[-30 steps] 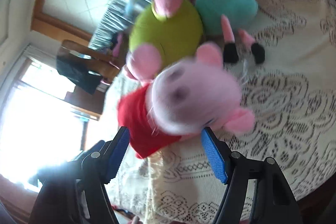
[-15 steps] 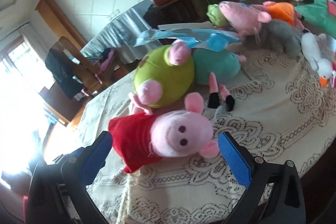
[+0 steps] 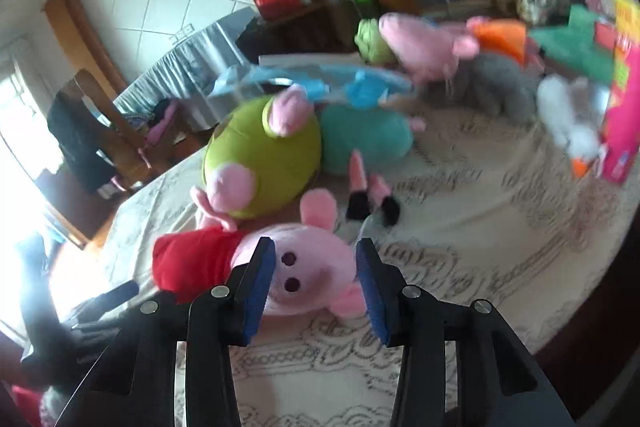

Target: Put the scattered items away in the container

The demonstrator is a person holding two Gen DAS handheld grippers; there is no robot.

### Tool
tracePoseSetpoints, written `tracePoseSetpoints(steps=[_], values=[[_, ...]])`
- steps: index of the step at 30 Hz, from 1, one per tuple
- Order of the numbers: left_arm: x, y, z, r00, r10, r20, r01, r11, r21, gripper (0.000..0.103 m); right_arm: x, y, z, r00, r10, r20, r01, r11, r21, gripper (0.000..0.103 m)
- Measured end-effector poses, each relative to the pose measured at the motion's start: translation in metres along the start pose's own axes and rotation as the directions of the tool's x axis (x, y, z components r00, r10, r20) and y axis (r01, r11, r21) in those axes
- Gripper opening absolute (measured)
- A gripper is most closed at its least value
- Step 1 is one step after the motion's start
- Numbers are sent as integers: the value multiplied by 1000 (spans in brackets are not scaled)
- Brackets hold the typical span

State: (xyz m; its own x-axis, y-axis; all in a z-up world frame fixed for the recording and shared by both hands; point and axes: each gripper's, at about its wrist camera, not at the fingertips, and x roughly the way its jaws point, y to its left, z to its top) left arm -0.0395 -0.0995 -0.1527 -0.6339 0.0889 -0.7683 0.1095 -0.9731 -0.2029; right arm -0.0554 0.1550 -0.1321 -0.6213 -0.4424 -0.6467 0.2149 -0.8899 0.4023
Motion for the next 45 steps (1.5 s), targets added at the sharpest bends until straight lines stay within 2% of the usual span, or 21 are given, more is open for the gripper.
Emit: tracePoseSetpoints(steps=[3,5,7,8,10,12,13,16,20,21,23,25,31,35,36,37,38,40,42,43,45], values=[[3,-1,0,1000,-9,-18,9,1000,1,101,-3,-2,1,1000,24,18,-24,1000,10,50],[0,-4,-1,1000,-12,-6,12,1000,20,101,-3,-1,1,999,36,15,-36,999,12,72],[2,-7,-2,1000,-4,-3,4,999,46,102,-2,0,-1,997,77,14,-77,997,31,82],[6,-9,-1,1000,6,-6,-5,998,62,102,3,1,-3,997,83,10,-83,996,35,82],[17,-8,0,1000,-14,-21,15,999,52,103,22,-1,-5,997,75,-19,-74,995,62,82],[23,-6,3,999,-45,-14,45,999,28,103,40,-4,-6,996,73,-48,-68,993,98,67],[26,-5,4,999,-53,-12,54,998,24,103,45,-5,-5,997,64,-46,-59,993,104,66],[26,-5,5,996,-89,-6,89,996,27,100,52,-7,-1,997,62,-34,-58,991,120,66],[11,-7,10,995,-96,32,95,995,34,99,51,-9,1,997,74,-25,-70,989,128,66],[11,-8,12,994,-102,26,101,994,43,100,51,-8,2,997,74,-25,-70,990,123,66],[21,-11,10,995,-100,-12,100,993,59,103,56,-8,3,997,68,-34,-64,992,112,73],[39,-17,3,993,-101,-66,106,991,78,103,61,-14,2,994,96,-44,-89,985,145,73],[59,-20,-4,990,-114,-84,120,990,74,103,66,-22,1,988,135,-81,-119,977,178,73],[66,-22,-5,991,-109,-82,115,990,77,103,70,-24,1,989,135,-66,-120,973,197,74],[64,-24,-5,990,-114,-78,120,989,91,102,71,-25,0,989,137,-63,-122,971,206,75],[63,-26,-4,990,-118,-74,126,986,105,91,72,-26,0,988,140,-60,-124,969,215,78],[61,-27,-3,990,-123,-69,130,984,120,85,74,-28,-1,988,140,-61,-122,966,229,84],[58,-32,-3,992,-110,-62,117,984,132,81,78,-32,-2,987,150,-59,-130,957,260,87],[57,-35,-3,993,-105,-55,111,984,137,79,79,-34,-2,984,172,-44,-154,949,275,84],[56,-34,-3,993,-109,-53,115,985,130,76,78,-33,-2,982,185,-31,-169,947,272,77],[49,-33,-3,994,-104,-45,109,985,134,73,72,-25,-2,985,170,-23,-161,961,227,75]])
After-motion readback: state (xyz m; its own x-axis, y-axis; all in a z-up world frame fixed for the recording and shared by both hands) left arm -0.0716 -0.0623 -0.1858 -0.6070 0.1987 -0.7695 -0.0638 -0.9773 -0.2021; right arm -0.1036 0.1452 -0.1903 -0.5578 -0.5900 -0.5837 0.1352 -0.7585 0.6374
